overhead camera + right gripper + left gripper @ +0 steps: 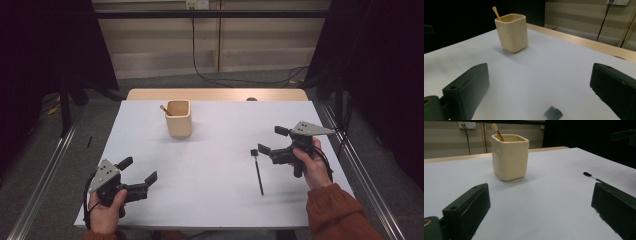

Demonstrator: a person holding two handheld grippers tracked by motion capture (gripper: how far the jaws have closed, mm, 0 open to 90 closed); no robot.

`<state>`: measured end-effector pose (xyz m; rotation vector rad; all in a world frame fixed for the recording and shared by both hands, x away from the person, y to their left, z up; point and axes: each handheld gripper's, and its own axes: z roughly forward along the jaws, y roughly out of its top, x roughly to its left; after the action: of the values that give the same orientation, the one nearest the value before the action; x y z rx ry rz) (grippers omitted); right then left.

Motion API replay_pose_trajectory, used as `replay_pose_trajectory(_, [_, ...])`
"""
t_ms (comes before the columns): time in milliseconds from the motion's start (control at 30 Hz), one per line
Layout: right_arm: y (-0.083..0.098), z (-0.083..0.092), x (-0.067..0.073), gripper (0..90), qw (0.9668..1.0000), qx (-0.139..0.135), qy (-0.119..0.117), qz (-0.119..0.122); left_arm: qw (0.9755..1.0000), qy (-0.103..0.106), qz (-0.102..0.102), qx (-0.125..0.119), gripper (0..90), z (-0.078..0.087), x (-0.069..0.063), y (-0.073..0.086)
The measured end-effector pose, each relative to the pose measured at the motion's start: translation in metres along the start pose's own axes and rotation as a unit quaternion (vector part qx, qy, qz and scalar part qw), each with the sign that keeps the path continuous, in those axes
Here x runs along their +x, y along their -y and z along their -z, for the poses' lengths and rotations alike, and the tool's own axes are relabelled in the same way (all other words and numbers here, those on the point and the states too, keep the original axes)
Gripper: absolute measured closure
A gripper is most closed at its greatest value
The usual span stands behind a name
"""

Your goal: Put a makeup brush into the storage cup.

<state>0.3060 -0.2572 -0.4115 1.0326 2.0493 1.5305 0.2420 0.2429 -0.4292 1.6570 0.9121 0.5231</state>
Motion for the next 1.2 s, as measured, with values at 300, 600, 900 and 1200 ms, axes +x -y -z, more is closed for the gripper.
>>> replay_pose_trajectory(300, [0.005, -0.008, 0.000, 4.9, 0.9991, 0.040, 0.014, -0.008, 1.0000, 0.004, -0.003, 0.004, 2.1, -0.001, 0.000, 0.000])
replay_pose_trajectory(600, [-0.006, -0.003, -0.003, 9.2, 0.9950, 0.096, -0.006, -0.027, 0.9999, 0.009, -0.008, -0.003, 2.1, -0.002, 0.000, -0.001])
replay_pose_trajectory(900, [-0.021, -0.004, -0.005, 6.8, 0.9821, 0.180, -0.028, -0.046, 0.9999, 0.007, -0.014, -0.002, 2.1, -0.004, -0.001, 0.000])
replay_pose_trajectory(1200, [-0.020, -0.015, -0.002, 10.3, 0.9610, 0.272, -0.031, -0.040, 0.9998, 0.009, -0.019, 0.003, 2.1, -0.004, -0.001, 0.000])
